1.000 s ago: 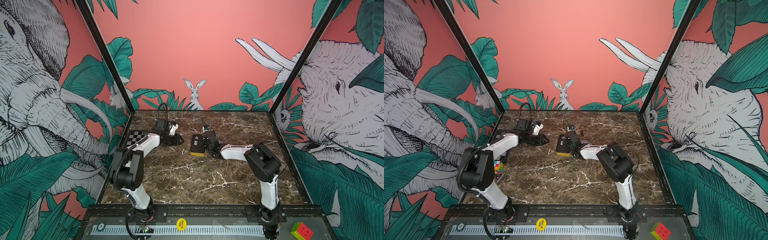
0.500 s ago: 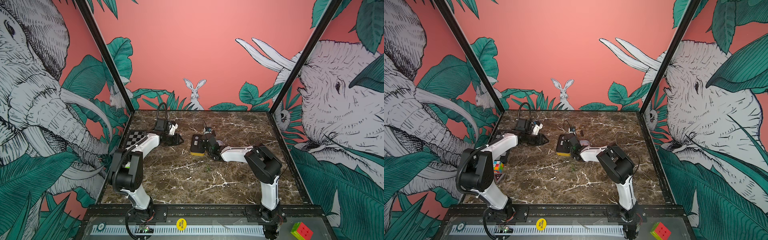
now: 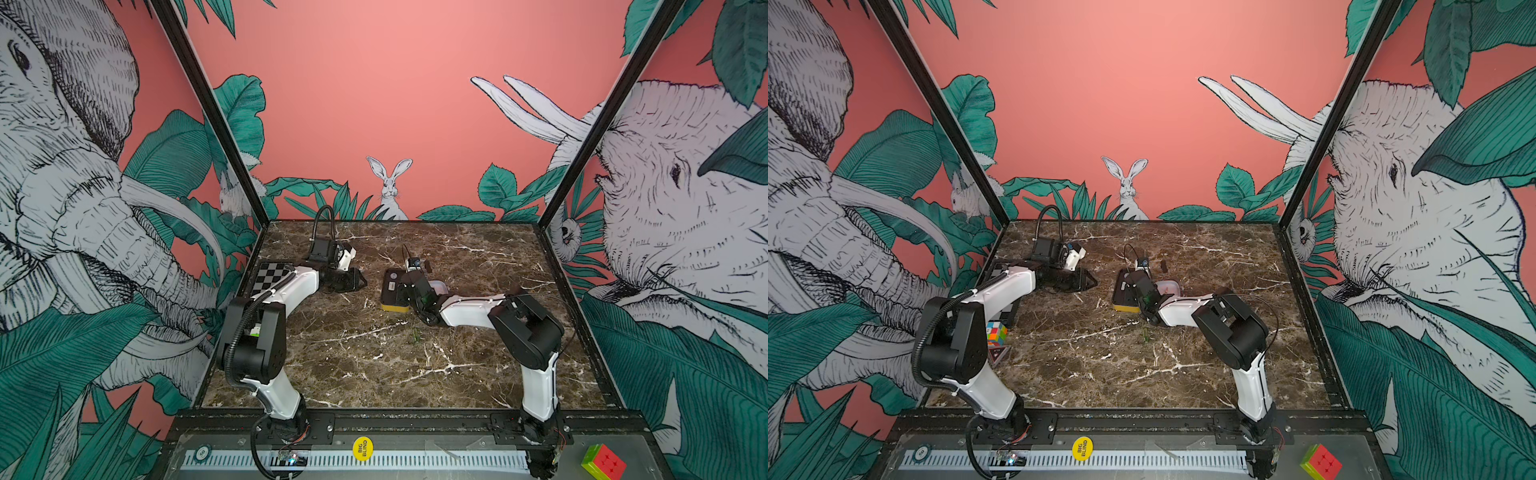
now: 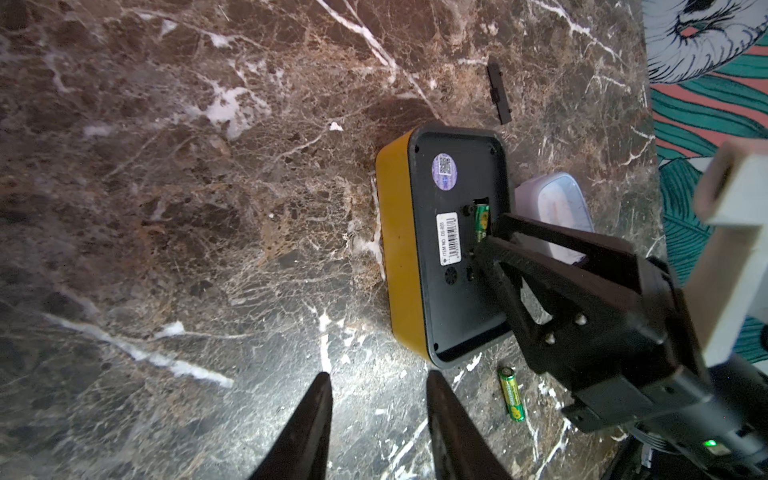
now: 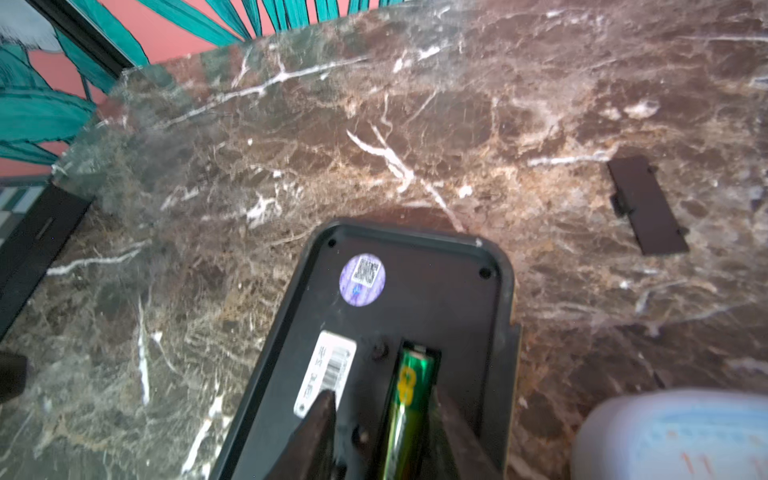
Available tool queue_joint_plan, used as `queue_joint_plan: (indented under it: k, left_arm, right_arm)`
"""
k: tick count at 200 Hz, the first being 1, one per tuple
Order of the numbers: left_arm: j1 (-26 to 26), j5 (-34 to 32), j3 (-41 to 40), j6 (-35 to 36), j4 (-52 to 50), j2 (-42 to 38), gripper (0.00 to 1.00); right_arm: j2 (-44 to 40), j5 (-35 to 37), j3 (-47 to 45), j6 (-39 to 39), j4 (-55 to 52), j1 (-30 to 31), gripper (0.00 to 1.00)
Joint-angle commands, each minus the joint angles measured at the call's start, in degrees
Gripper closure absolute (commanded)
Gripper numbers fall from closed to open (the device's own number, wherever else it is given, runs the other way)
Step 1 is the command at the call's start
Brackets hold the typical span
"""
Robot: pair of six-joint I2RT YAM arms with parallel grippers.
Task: Insert the battery into the alarm
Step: Place the battery in the alarm, then adjust the alarm at the center of the board.
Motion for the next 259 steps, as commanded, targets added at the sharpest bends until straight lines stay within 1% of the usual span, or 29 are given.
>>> queue_joint_plan:
  k: [1, 28, 53, 62, 67, 82, 105, 120, 139, 162, 183, 210, 233, 248, 259]
  left_arm:
    - [-0.60, 0.08, -1.11, 3.38, -0.44, -3.40, 0.59]
    - [-1.73, 0.25, -2.33, 6.62, -0.09, -4.32, 0.58]
    - [-4.43, -0.77, -2.50, 11.69, -1.52, -4.48, 0.58]
    - [-5.36, -0.83, -2.77, 12.81, -1.49, -4.45, 0.58]
    - [-5.81, -1.02, -2.96, 13.32, -1.44, -4.47, 0.58]
    - [-7.67, -2.33, -3.29, 15.50, -1.46, -4.41, 0.59]
    - [-10.68, -5.17, -3.31, 18.71, -2.50, -3.83, 0.64]
    - [-12.84, -7.83, -3.88, 20.37, -2.42, -4.03, 0.66]
    - [-15.83, -11.66, -4.69, 22.75, -2.03, -4.12, 0.67]
    - [-19.05, -15.58, -6.18, 24.69, -0.57, -4.02, 0.69]
    - [-21.02, -17.76, -7.99, 25.63, 1.03, -4.10, 0.71]
    - [-21.95, -19.58, -8.56, 24.79, 2.18, -3.07, 0.73]
    - [-22.03, -21.86, -7.68, 23.48, 2.90, -0.87, 0.74]
    - [-22.05, -23.82, -6.35, 22.30, 2.39, 0.96, 0.76]
    - [-22.01, -23.98, -5.57, 21.86, 2.02, 1.85, 0.76]
  right_arm:
    - [-3.50, 1.90, 0.64, -2.01, -3.34, 0.23, 0.49]
    - [-5.95, 1.79, 2.85, -4.87, -6.55, -0.44, 0.42]
    - [-5.66, -3.01, 8.65, -6.04, -13.65, -3.83, 0.41]
    - [-4.66, -5.59, 10.98, -6.56, -17.53, -5.61, 0.42]
    - [-3.84, -7.18, 14.27, -6.91, -19.27, -6.55, 0.43]
    - [-1.03, -11.27, 19.45, -8.26, -24.81, -9.47, 0.48]
    - [4.19, -17.00, 27.80, -11.66, -33.67, -13.31, 0.59]
    - [7.60, -17.85, 33.25, -14.55, -38.71, -14.75, 0.64]
    - [12.52, -21.69, 40.51, -17.30, -43.98, -16.29, 0.65]
    - [18.19, -23.02, 48.93, -20.36, -49.47, -16.82, 0.66]
    - [21.74, -24.40, 53.58, -22.14, -51.16, -17.05, 0.66]
    - [25.22, -27.42, 57.88, -23.59, -53.42, -17.12, 0.68]
    - [26.00, -30.39, 57.51, -23.67, -53.25, -17.13, 0.71]
    - [25.94, -30.73, 56.80, -23.46, -53.57, -17.07, 0.73]
    - [25.43, -30.75, 55.72, -23.26, -53.43, -17.12, 0.74]
